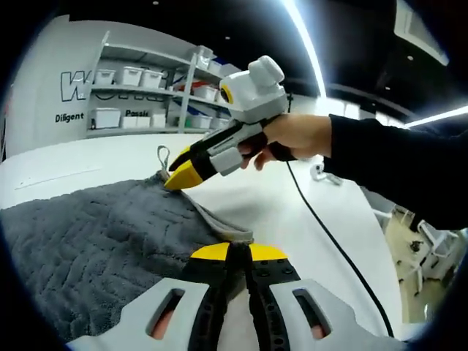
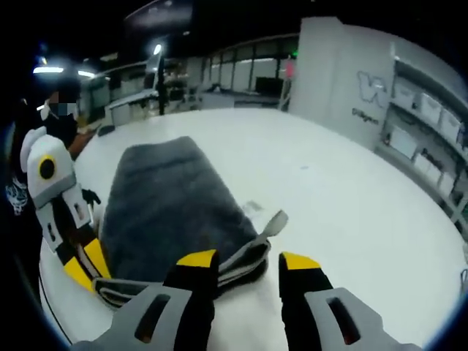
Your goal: Open the folded towel by lifting each exposed corner and separating the folded layers until the towel lies flat within the target outline without major curled edges
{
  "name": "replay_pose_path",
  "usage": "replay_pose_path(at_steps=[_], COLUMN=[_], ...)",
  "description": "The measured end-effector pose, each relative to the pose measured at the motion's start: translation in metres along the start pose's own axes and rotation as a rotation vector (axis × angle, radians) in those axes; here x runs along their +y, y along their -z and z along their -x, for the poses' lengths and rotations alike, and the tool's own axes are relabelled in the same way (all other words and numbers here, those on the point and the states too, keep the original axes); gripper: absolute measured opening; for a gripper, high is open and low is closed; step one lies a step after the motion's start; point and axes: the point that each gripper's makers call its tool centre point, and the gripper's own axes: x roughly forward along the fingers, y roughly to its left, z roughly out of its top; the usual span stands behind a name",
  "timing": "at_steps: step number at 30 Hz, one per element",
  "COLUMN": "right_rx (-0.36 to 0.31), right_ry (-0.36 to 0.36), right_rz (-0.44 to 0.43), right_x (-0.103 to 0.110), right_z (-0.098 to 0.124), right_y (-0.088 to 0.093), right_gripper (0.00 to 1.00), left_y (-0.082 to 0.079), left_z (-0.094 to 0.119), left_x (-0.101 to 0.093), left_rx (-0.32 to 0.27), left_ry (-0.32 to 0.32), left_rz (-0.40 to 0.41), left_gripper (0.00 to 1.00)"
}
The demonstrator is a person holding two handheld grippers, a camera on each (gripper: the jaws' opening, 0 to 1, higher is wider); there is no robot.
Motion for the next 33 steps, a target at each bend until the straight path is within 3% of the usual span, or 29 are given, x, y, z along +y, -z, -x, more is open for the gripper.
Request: replay_pose_path(at_steps=[5, 11, 15, 17, 18, 19, 20, 22, 29, 33], right_rx=[0.008, 0.019, 0.016, 0.023, 0.018, 0.008, -0.004, -0.019, -0.050, -0.060], right_ry=[0.004, 0.018, 0.030, 0.053, 0.064, 0.081, 0.100, 0.155, 0.203, 0.224], right_rz=[0.012, 0.019, 0.015, 0.011, 0.015, 0.013, 0.011, -0.008, -0.056, -0.082], right_x=[0.001, 0.002, 0.000, -0.003, -0.004, -0.007, -0.010, -0.018, -0.024, -0.028], right_z=[-0.001, -0.001, 0.000, -0.001, -0.001, -0.001, 0.000, 0.000, 0.012, 0.016], right_y=[0.002, 0.006, 0.007, 0.009, 0.009, 0.007, 0.005, 0.002, -0.006, -0.008], right_gripper=[0.31, 0.35, 0.41, 0.50, 0.56, 0.64, 0.72, 0.99, 1.00, 1.00], left_y=[0.000, -0.010, -0.018, -0.025, -0.032, -0.036, -0.036, -0.039, -0.044, -0.043], left_z=[0.000, 0.002, 0.007, 0.009, 0.010, 0.012, 0.015, 0.017, 0.025, 0.026], left_x=[-0.001, -0.009, -0.012, -0.016, -0.021, -0.021, -0.022, -0.022, -0.018, -0.009], left_rx=[0.006, -0.015, -0.045, -0.070, -0.110, -0.130, -0.125, -0.127, -0.125, -0.101], left_ry=[0.006, 0.023, 0.024, 0.045, 0.067, 0.063, 0.065, 0.070, 0.071, 0.068], left_rz=[0.008, 0.019, -0.008, -0.023, -0.037, -0.053, -0.056, -0.063, -0.093, -0.028], left_gripper=[0.10, 0.41, 0.68, 0.82, 0.94, 0.98, 0.97, 0.98, 0.99, 1.00])
